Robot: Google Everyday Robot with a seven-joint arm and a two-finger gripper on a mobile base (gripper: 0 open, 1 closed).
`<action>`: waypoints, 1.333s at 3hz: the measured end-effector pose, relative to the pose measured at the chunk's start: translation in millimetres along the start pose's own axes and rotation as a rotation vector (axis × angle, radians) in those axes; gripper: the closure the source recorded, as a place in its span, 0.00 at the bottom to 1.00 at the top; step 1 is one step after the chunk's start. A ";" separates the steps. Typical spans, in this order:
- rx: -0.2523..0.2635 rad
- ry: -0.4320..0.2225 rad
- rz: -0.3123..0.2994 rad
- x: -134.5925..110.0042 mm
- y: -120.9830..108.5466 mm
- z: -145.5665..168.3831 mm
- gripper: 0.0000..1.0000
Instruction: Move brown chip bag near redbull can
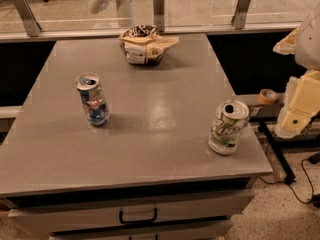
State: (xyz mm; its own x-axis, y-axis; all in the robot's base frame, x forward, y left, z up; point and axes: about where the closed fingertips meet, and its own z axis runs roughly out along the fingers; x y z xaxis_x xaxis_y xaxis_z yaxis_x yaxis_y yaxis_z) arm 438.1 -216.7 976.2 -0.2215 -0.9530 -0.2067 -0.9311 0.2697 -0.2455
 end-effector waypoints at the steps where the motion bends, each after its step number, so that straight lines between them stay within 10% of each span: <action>1: 0.000 0.000 0.000 0.0 0.0 0.0 0.00; 4: 0.133 -0.198 -0.134 -105.2 -96.0 8.0 0.00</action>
Offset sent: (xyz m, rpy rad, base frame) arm 0.0583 0.0369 0.0274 0.0719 -0.1229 0.0741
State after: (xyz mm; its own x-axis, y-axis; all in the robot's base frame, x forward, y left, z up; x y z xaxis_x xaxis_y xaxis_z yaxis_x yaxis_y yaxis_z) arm 553.1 -141.2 1013.9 -0.0255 -0.9394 -0.3418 -0.8990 0.1710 -0.4031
